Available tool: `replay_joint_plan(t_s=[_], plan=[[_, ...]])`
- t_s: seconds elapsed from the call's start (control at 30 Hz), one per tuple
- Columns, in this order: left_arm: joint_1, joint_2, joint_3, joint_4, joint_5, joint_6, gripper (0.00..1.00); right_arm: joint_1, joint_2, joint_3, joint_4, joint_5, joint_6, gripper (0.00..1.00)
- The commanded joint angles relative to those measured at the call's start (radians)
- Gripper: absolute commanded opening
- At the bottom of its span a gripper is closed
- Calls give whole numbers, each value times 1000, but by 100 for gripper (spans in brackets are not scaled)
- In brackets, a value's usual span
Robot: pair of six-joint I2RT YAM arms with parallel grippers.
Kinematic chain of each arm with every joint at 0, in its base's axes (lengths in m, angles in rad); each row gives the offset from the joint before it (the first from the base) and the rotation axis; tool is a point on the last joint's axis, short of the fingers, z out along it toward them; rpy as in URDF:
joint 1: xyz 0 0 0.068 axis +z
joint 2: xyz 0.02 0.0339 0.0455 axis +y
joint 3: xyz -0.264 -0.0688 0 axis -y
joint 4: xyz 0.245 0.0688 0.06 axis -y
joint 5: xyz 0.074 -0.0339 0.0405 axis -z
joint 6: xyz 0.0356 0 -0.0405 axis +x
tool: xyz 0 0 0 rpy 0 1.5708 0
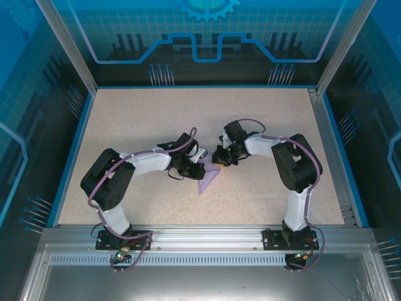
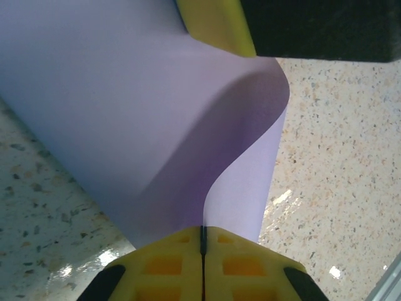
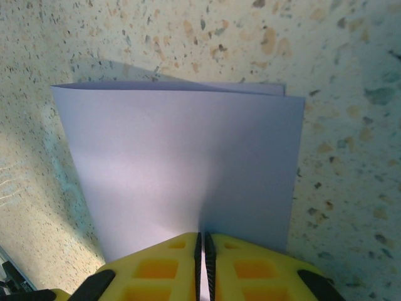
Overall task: Fold a paper plane with a square sheet of paper (pick it up from the middle)
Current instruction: Third fold the triangle at the center of the table.
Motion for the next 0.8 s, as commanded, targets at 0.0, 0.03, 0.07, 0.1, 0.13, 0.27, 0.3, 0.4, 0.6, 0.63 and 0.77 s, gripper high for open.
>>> replay_joint_plan(t_s=[0.0,0.03,0.07,0.1,0.13,0.27,0.3,0.4,0.6,0.63,0.77], plan=[[13,27,43,-29,-20,30,9,21,37,2,-52,34,-18,14],[14,32,48,-32,-22,31,10,21,36,2,-52,36,-18,14],[13,33,51,-31,-22,32,10,21,36,2,-53,36,-19,14],[14,39,58,-38,-24,35,10,21,36,2,-55,37,-19,14],[13,44,63,-47,-28,36,10,21,35,4,-56,37,-20,14],[14,42,55,-46,-45,37,10,21,31,5,-63,42,-23,14],[14,43,55,-48,-47,39,10,21,32,7,-64,41,-23,14],[15,46,61,-61,-60,40,10,21,33,7,-67,43,-23,14],[14,52,62,-57,-57,37,11,22,30,5,-67,42,-23,15],[15,55,65,-58,-56,36,11,23,29,5,-67,42,-23,15],[15,64,68,-57,-57,36,11,24,29,5,-69,44,-22,15]])
